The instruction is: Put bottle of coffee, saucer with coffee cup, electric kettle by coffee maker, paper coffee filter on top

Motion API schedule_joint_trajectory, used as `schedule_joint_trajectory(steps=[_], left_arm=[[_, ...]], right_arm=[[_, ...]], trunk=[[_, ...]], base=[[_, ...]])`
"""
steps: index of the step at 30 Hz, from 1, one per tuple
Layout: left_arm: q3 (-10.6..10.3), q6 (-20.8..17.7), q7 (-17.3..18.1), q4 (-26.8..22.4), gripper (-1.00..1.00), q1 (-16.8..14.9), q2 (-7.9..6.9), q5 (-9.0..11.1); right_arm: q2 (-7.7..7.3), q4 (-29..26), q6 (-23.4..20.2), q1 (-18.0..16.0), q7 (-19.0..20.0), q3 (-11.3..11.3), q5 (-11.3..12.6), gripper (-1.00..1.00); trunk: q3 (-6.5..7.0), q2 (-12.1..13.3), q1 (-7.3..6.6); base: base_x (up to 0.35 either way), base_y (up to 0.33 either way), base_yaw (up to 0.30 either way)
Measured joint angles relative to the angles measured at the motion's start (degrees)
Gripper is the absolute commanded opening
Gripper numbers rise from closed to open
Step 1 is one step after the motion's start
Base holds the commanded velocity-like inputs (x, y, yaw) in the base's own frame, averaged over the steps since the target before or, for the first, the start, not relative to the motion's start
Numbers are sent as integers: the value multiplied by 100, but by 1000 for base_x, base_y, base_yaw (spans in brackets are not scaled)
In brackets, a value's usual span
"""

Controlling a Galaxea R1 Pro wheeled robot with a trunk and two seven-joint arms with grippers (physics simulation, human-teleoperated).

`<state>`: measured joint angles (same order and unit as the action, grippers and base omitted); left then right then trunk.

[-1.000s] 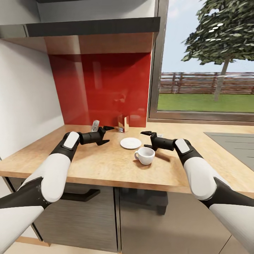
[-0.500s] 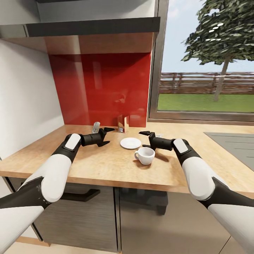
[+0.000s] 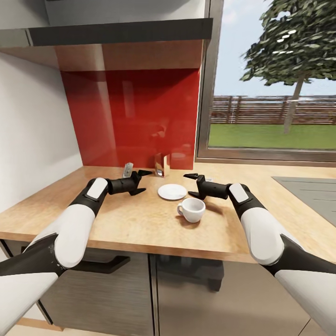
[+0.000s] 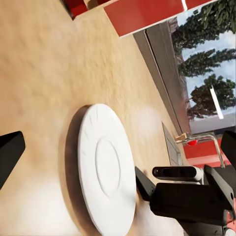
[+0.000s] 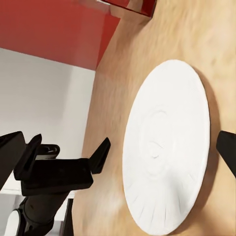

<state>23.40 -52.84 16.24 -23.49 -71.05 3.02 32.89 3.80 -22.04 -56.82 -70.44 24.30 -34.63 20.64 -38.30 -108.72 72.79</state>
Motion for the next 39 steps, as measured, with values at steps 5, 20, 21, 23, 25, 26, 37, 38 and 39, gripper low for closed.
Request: schedule_joint_trajectory(steps=[5, 20, 21, 23, 25, 26, 37, 38, 39], left_arm=[[3, 0, 3, 61, 100, 0, 0, 2], [5, -1, 2, 72, 100, 0, -3, 3], [4, -1, 3, 71, 100, 0, -3, 3], [3, -1, 3, 71, 100, 0, -4, 3], [5, -1, 3, 70, 100, 0, -4, 3], [8, -1, 3, 72, 100, 0, -2, 3], [11, -1, 3, 76, 100, 1, 0, 3], [11, -1, 3, 76, 100, 1, 0, 3], [11, -1, 3, 76, 100, 1, 0, 3]], right_arm=[[2, -4, 8, 0, -3, 3, 1, 100], [127, -25, 26, -4, -709, -36, 187, 100], [129, -27, 25, -4, -721, -37, 195, 100], [140, -36, 24, -4, -736, -36, 192, 100], [152, -39, 25, -6, -743, -33, 182, 100], [163, -38, 27, -8, -746, -31, 170, 100], [236, -27, 39, -12, -752, -28, 156, 100], [238, -25, 39, -12, -751, -29, 157, 100], [240, -24, 39, -12, -752, -29, 159, 100]], trunk=[[0, 0, 0], [1, -1, 0], [1, -1, 0], [1, -1, 0], [1, -1, 0], [1, -1, 0], [1, 0, 0], [1, 0, 0], [1, 0, 0]], base=[[5, -1, 0], [0, 0, 0], [0, 0, 0], [0, 0, 0], [0, 0, 0], [0, 0, 0], [0, 0, 0], [0, 0, 0], [0, 0, 0]])
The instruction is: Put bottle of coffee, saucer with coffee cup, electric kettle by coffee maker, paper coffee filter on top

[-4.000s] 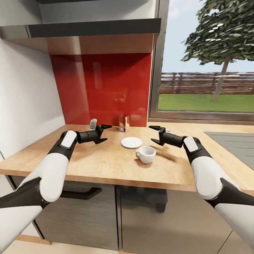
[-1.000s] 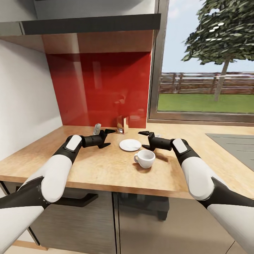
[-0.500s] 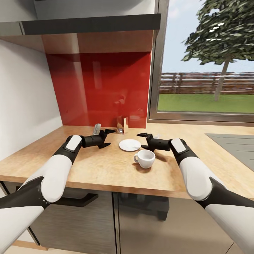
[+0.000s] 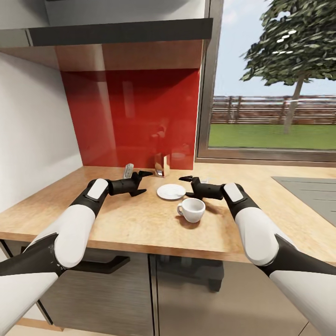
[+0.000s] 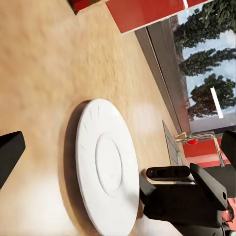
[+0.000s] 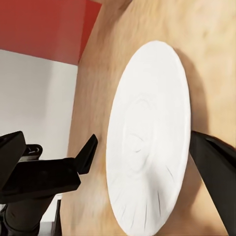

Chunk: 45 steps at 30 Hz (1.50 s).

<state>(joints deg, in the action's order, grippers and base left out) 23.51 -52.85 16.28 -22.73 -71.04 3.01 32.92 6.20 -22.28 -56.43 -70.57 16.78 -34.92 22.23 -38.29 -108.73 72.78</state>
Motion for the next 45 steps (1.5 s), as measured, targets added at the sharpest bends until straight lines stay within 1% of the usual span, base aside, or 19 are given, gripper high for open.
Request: schedule_joint_trajectory(steps=[10, 17, 18, 20, 22, 25, 31, 45], left_arm=[[-7, 0, 0, 0, 100, 0, 0, 0], [-9, 0, 0, 28, 100, 0, 3, -2], [-12, 0, 0, 72, 100, 0, 4, -3], [-8, 0, 5, 118, 100, 0, 4, 21], [-4, -1, 11, 145, 100, -2, 3, 44], [1, -1, 16, 158, 100, -1, 1, 56], [-3, -12, 12, 165, 100, -1, 2, 69], [2, -7, 17, 165, 100, -2, 5, 59]], right_arm=[[16, 5, 0, 0, 3, -5, -1, 100], [77, 12, 1, 0, 4, -2, -8, 100], [81, 14, 2, 1, -4, 5, 17, 100], [84, 17, 1, 3, -13, 16, 158, 100], [86, 18, 2, 3, -18, 25, 372, 100], [86, 17, 4, 3, -20, 28, 486, 100], [87, 18, -2, 3, -29, 29, 548, 100], [86, 33, 7, 3, -21, 27, 550, 100]], trunk=[[0, 0, 0], [0, 0, 0], [0, 0, 0], [-1, 0, 0], [-1, 0, 0], [-1, 0, 0], [-1, 0, 0], [0, 0, 0]], base=[[0, 0, 0], [0, 0, 0], [0, 0, 0], [0, 0, 0], [0, 0, 0], [9, 0, 0], [58, 0, 0], [9, 0, 0]])
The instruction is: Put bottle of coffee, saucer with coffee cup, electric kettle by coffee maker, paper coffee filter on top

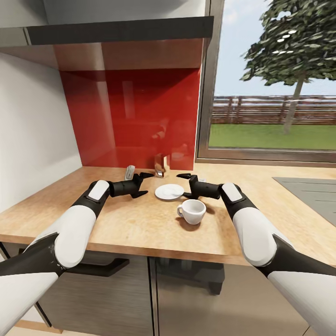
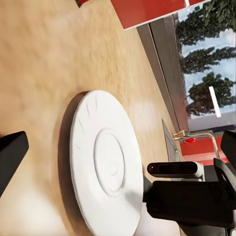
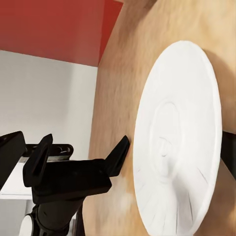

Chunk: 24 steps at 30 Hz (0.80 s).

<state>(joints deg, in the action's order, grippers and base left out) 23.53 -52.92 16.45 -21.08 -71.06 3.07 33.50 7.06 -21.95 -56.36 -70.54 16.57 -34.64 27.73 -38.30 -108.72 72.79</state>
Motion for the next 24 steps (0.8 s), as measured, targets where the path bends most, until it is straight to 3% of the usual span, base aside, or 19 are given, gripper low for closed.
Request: schedule_joint_trajectory(steps=[17, 24], left_arm=[[3, -3, -1, 9, 100, 0, -2, 13], [4, -6, 0, 10, 100, 0, -3, 22]], right_arm=[[0, 71, -3, 0, -1, -2, 10, 100], [0, 72, -5, 0, -4, 0, 1, 100]], trunk=[[0, 0, 0], [0, 0, -1]], base=[[1, 8, 0], [64, 114, 0]])
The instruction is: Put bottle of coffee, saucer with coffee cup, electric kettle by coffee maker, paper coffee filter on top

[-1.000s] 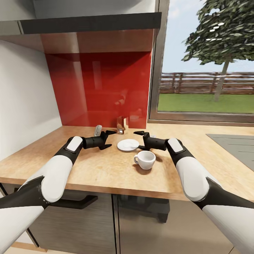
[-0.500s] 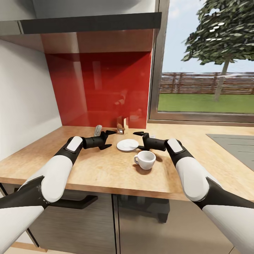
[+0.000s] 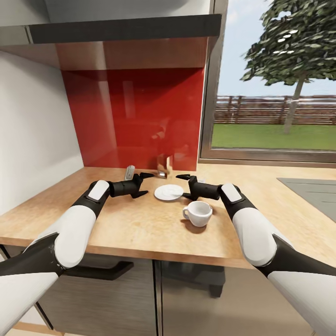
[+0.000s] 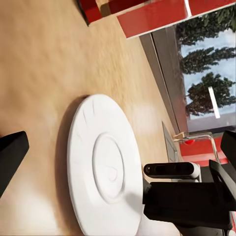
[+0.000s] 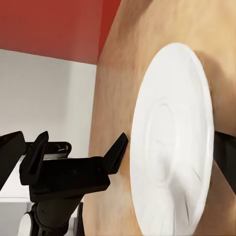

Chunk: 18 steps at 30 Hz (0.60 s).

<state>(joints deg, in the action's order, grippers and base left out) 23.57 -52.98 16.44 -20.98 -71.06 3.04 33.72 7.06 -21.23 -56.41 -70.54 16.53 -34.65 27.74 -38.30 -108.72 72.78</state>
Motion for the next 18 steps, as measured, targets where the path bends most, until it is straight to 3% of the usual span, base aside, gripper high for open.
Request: schedule_joint_trajectory(steps=[18], left_arm=[[5, 10, 8, 14, 100, -1, 3, -8]], right_arm=[[3, 4, 4, 0, 3, -2, 2, 100]], trunk=[[0, 0, 0]], base=[[4, 7, 0]])
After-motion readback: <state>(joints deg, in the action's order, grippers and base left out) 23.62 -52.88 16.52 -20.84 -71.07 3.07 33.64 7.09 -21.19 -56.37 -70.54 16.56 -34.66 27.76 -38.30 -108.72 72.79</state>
